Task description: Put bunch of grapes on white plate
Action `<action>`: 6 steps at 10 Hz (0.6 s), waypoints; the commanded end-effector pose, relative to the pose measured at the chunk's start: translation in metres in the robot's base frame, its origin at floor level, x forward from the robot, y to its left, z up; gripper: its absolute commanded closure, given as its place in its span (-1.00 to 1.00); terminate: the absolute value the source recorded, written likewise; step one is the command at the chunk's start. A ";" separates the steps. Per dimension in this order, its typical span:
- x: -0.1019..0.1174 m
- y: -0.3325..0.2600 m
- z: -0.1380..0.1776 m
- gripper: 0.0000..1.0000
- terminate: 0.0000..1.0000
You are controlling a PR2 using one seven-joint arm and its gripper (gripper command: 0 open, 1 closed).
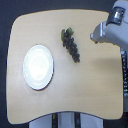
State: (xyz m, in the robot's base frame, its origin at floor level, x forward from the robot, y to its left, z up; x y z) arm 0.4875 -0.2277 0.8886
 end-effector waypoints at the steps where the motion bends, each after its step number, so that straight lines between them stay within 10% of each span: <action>1: 0.011 0.112 -0.028 -1.00 -1.00; 6: 0.028 0.183 -0.067 -1.00 -1.00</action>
State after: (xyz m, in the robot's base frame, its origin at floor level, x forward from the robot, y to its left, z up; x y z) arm 0.5017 -0.1081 0.8570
